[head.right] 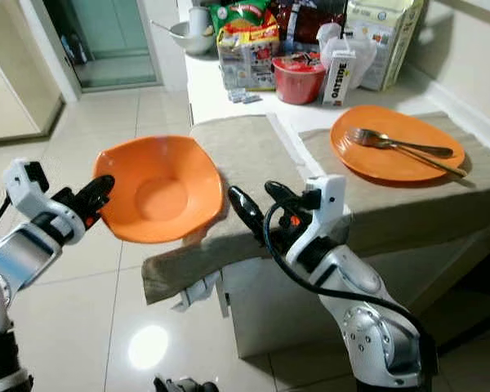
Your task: Setting the table
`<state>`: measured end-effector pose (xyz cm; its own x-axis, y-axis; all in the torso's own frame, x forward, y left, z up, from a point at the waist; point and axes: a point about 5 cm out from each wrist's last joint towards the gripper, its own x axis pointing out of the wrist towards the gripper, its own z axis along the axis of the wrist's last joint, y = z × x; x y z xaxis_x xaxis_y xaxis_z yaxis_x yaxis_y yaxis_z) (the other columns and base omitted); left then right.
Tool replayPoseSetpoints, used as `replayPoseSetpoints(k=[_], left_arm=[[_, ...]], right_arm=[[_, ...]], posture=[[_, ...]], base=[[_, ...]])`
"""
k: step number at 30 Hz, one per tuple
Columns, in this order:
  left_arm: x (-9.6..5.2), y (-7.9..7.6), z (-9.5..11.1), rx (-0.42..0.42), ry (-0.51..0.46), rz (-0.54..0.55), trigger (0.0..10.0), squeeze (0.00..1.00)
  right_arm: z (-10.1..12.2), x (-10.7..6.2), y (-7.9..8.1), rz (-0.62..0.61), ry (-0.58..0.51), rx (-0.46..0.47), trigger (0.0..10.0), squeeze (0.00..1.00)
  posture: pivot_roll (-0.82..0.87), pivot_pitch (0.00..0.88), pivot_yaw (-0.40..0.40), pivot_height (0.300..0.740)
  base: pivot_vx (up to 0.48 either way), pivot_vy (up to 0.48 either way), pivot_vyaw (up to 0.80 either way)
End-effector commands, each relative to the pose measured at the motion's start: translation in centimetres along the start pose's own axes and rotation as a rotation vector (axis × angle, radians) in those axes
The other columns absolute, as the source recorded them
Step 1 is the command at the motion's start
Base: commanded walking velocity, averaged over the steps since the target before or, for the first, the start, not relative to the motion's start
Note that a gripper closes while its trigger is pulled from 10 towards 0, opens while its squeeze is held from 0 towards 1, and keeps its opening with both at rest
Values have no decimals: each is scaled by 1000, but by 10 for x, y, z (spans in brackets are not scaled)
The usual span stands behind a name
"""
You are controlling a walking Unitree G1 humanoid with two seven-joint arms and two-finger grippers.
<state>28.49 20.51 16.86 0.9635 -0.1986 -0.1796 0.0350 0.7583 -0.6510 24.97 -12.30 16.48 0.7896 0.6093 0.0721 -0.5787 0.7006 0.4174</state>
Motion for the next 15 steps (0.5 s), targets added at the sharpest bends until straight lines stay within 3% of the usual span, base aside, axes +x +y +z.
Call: replayPoseSetpoints(k=[1,4,8,15], left_arm=[[2,-8,10,11,-39,-35,0,0],[3,-11,11,6,-48,-43,0,0],[1,-28,23,-20,-102,-91,0,0],[-1,-35,19,-51,-101,-111,0,0]], right_arm=[[1,-2,4,14,2,17,10000,0],[0,-2,4,13,8,26,10000,0],[-3,-2,5,9,22,48,10000,0],[-5,2,5,11,23,76,10000,0]], posture=[[-141,0,98,740],[-141,0,98,740],[-128,0,94,740],[-123,0,94,740]], base=[[0,0,0],[0,0,0],[0,0,0],[0,0,0]])
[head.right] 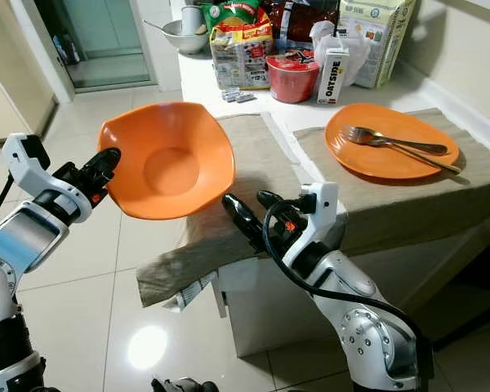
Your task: Setting the table
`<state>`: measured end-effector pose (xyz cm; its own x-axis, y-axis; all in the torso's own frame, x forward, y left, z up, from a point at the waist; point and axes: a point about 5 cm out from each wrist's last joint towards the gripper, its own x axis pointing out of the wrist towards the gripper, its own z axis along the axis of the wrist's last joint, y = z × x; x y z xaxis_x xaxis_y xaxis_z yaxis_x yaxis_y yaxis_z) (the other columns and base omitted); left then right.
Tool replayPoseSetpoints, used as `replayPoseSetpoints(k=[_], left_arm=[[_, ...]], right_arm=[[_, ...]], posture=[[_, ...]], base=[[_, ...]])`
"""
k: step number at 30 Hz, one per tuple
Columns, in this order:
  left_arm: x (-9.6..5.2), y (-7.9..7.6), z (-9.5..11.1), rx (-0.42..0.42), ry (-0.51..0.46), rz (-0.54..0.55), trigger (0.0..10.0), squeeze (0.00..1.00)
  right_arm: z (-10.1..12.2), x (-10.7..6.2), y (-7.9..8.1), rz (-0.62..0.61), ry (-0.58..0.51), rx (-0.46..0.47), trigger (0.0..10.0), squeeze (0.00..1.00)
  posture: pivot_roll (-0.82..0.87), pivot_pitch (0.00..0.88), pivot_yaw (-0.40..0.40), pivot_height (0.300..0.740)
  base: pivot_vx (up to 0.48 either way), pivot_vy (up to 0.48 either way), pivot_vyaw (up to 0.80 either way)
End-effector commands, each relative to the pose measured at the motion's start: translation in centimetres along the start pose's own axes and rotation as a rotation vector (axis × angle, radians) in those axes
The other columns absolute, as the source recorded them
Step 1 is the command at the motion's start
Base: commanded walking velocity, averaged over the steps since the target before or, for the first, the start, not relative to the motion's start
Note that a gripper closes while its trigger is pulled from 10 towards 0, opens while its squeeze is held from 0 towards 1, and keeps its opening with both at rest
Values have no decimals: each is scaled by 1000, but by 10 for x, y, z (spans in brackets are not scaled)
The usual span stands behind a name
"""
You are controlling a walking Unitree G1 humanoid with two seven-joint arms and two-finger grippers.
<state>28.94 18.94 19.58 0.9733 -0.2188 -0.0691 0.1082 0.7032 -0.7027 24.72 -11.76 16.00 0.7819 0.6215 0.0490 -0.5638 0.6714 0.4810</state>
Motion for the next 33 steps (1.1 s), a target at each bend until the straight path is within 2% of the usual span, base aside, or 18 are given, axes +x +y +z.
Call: replayPoseSetpoints(k=[1,9,15,19,33], left_arm=[[-3,-8,6,-1,-32,-27,0,0],[-5,-24,0,-27,-15,-76,0,0],[-7,-29,-3,-43,-8,-93,0,0],[-10,-34,-7,-40,14,-125,0,0],[-15,-48,-9,-77,25,-186,0,0]], right_arm=[[2,2,3,11,-4,9,10000,0],[8,15,9,41,-32,6,10000,0],[12,20,8,40,-51,-21,10000,0],[12,23,2,16,-55,-67,10000,0],[8,32,-12,-41,-62,-106,10000,0]], posture=[[-123,0,94,740],[-117,0,93,740],[-117,0,93,740],[-109,0,92,740],[-104,0,86,740]], base=[[0,0,0],[0,0,0],[0,0,0],[0,0,0],[0,0,0]])
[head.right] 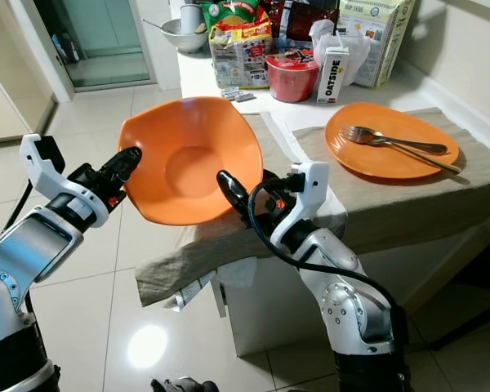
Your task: Setting the table
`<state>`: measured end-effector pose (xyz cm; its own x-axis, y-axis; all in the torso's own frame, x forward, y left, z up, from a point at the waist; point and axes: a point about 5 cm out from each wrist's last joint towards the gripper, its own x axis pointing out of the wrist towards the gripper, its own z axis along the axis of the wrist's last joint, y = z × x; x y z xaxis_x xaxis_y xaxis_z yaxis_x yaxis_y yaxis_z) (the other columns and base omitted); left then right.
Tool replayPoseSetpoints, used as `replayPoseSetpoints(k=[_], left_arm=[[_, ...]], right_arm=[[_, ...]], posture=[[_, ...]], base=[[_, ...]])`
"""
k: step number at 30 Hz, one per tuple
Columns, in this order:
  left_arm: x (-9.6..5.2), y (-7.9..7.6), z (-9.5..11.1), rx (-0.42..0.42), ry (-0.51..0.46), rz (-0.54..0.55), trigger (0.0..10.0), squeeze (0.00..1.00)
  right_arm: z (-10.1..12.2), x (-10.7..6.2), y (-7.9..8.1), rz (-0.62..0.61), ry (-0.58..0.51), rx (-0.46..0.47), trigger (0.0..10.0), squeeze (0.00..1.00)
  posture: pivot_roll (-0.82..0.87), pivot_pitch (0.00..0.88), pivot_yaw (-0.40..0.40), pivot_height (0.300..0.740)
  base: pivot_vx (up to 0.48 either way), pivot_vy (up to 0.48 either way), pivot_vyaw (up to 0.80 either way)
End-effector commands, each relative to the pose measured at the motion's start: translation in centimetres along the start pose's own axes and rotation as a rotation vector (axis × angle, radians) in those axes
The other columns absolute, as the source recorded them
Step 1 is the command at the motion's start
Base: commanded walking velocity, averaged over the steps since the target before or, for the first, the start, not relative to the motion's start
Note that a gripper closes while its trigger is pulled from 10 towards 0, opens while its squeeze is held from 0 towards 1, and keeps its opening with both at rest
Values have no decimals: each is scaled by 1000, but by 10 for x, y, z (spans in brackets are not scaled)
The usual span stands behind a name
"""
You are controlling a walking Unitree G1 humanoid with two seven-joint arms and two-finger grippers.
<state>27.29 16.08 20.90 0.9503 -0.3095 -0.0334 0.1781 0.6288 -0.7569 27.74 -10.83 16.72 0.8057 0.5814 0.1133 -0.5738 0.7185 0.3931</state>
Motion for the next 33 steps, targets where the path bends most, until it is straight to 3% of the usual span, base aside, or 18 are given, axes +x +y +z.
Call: replayPoseSetpoints(k=[1,15,24,32,33], left_arm=[[-3,-18,3,-5,-16,-100,0,0],[-3,-31,7,-35,-20,-162,0,0],[-3,-34,3,-49,7,-187,0,0],[-4,-36,2,-48,22,-206,0,0],[-4,-36,2,-46,25,-208,0,0]], right_arm=[[-3,3,-5,-27,17,-5,10000,0],[-9,10,-3,-25,15,74,10000,0],[-12,15,-2,-18,15,218,10000,0],[-19,20,2,-12,47,165,10000,0],[-21,20,3,-15,55,156,7294,0]], posture=[[-104,0,86,740],[-99,0,85,740],[-96,0,85,740],[-95,0,85,740],[-95,0,85,740]], base=[[0,0,0],[0,0,0],[0,0,0],[0,0,0],[0,0,0]])
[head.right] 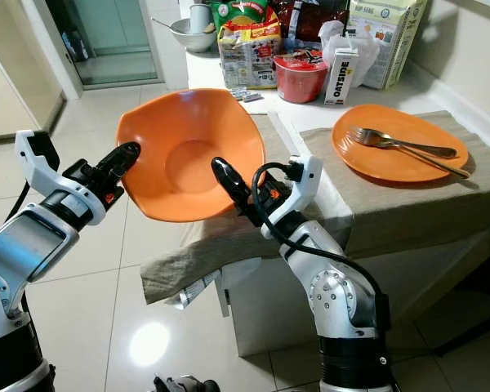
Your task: Setting the table
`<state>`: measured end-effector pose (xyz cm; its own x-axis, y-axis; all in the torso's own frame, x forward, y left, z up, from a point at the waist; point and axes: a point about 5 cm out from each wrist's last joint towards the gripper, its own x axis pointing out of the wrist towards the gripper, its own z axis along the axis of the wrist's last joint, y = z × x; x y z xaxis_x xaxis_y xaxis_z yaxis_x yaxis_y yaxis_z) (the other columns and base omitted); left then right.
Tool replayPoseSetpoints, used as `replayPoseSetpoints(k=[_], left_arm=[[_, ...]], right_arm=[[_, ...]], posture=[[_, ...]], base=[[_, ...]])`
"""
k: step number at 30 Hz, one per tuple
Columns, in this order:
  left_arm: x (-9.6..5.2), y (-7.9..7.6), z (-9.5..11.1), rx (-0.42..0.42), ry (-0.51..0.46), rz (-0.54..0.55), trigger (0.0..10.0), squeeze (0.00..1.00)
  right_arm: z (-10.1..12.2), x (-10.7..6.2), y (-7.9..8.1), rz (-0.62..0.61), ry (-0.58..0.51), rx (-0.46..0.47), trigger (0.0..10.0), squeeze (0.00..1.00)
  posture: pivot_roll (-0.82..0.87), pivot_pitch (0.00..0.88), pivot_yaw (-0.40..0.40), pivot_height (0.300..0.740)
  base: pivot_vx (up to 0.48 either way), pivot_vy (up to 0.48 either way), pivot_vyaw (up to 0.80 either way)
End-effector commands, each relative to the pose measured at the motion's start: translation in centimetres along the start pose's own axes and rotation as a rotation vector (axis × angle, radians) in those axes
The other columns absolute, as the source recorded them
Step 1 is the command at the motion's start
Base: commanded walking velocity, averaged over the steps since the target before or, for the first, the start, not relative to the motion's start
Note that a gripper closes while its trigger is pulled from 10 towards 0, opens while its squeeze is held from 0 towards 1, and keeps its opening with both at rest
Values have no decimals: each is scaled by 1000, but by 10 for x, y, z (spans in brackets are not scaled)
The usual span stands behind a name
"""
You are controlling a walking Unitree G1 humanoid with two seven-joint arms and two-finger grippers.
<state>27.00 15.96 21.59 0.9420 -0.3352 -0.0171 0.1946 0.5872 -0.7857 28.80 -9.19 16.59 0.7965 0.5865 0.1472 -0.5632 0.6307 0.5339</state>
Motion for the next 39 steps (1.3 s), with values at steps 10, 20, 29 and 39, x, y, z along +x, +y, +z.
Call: replayPoseSetpoints(k=[10,20,29,39], left_arm=[[1,-28,-1,9,27,-173,0,0],[3,-25,1,23,28,-166,0,0],[6,-20,8,84,26,-152,0,0],[5,-13,4,122,49,-130,0,0]], right_arm=[[-20,2,-9,-88,104,-63,0,0],[-20,-1,-12,-113,96,-61,0,20],[-22,-4,-15,-144,103,-78,0,27],[-24,-8,-19,-166,119,-106,0,51]], posture=[[-96,0,89,740],[-102,0,90,740],[-107,0,92,740],[-110,0,93,740]], base=[[0,0,0],[0,0,0],[0,0,0],[0,0,0]])
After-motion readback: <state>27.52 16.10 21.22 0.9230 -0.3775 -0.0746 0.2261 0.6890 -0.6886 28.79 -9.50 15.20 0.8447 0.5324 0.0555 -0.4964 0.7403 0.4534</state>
